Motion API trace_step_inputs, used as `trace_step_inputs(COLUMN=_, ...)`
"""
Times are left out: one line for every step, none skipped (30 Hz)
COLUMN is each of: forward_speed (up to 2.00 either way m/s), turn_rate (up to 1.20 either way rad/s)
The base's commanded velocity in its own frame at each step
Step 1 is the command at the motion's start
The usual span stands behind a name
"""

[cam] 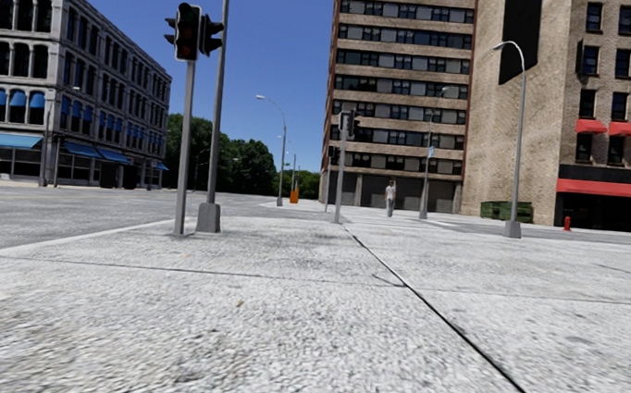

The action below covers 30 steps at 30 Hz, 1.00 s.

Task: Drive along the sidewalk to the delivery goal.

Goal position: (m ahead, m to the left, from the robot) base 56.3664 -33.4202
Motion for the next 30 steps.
trace_step_inputs(forward_speed=2.0, turn_rate=-0.28)
trace_step_inputs(forward_speed=2.0, turn_rate=-0.29)
trace_step_inputs(forward_speed=2.0, turn_rate=-0.29)
trace_step_inputs(forward_speed=2.0, turn_rate=-0.29)
trace_step_inputs(forward_speed=2.0, turn_rate=-0.29)
trace_step_inputs(forward_speed=2.0, turn_rate=-0.29)
trace_step_inputs(forward_speed=2.0, turn_rate=-0.29)
trace_step_inputs(forward_speed=2.0, turn_rate=-0.29)
trace_step_inputs(forward_speed=2.0, turn_rate=-0.29)
trace_step_inputs(forward_speed=2.0, turn_rate=-0.29)
trace_step_inputs(forward_speed=2.0, turn_rate=-0.29)
trace_step_inputs(forward_speed=2.0, turn_rate=-0.29)
trace_step_inputs(forward_speed=2.0, turn_rate=-0.29)
trace_step_inputs(forward_speed=2.0, turn_rate=-0.29)
trace_step_inputs(forward_speed=2.0, turn_rate=-0.29)
trace_step_inputs(forward_speed=2.0, turn_rate=-0.29)
trace_step_inputs(forward_speed=2.0, turn_rate=-0.29)
trace_step_inputs(forward_speed=2.0, turn_rate=-0.29)
trace_step_inputs(forward_speed=2.0, turn_rate=-0.29)
trace_step_inputs(forward_speed=2.0, turn_rate=-0.29)
trace_step_inputs(forward_speed=2.0, turn_rate=-0.29)
trace_step_inputs(forward_speed=2.0, turn_rate=-0.29)
trace_step_inputs(forward_speed=2.0, turn_rate=-0.29)
trace_step_inputs(forward_speed=2.0, turn_rate=-0.29)
trace_step_inputs(forward_speed=2.0, turn_rate=-0.29)
trace_step_inputs(forward_speed=2.0, turn_rate=-0.29)
trace_step_inputs(forward_speed=2.0, turn_rate=-0.29)
trace_step_inputs(forward_speed=2.0, turn_rate=-0.29)
trace_step_inputs(forward_speed=2.0, turn_rate=-0.29)
trace_step_inputs(forward_speed=2.0, turn_rate=-0.29)
